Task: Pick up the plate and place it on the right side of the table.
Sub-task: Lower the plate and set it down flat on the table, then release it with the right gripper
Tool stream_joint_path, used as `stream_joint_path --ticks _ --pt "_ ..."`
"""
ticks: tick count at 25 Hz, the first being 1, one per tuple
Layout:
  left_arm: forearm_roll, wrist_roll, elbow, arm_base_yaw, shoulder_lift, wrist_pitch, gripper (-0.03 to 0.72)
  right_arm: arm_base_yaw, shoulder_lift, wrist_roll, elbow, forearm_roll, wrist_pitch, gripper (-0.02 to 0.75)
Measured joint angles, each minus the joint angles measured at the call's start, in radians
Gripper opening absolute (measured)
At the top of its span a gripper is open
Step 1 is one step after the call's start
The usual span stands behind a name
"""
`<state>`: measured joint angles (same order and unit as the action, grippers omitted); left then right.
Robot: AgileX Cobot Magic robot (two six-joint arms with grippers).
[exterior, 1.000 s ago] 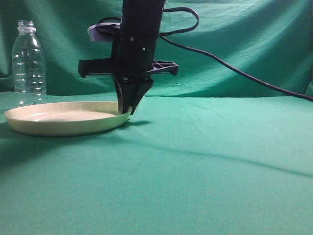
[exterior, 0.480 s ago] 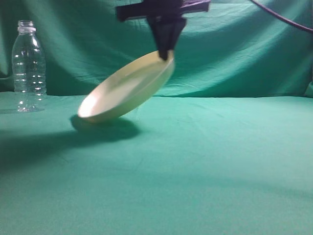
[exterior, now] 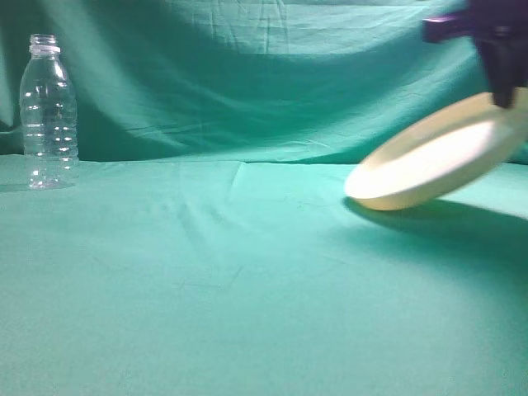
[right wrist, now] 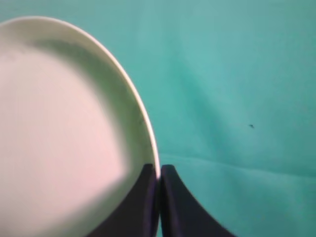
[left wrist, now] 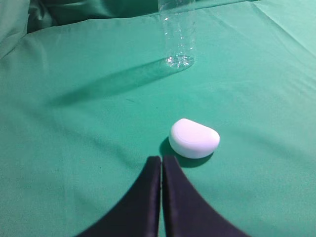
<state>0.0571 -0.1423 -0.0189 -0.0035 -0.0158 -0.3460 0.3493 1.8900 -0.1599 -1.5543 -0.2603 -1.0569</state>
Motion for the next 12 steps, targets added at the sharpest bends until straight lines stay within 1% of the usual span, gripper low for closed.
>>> stream_joint_path --ticks 4,7,9,12 --pt "0.000 0.000 0.000 0.000 0.000 0.000 0.000 -0.141 -0.097 0.000 0.200 0.000 0.110 0.000" --pt "0.000 0.000 0.000 0.000 0.000 0.000 0.000 -0.225 -0.113 -0.002 0.301 0.002 0.177 0.000" --pt "0.000 0.000 0.000 0.000 0.000 0.000 0.000 -0.266 -0.113 -0.004 0.353 0.006 0.228 0.000" --pt "0.000 0.000 0.000 0.000 0.000 0.000 0.000 -0.279 -0.115 -0.004 0.404 0.004 0.314 0.000"
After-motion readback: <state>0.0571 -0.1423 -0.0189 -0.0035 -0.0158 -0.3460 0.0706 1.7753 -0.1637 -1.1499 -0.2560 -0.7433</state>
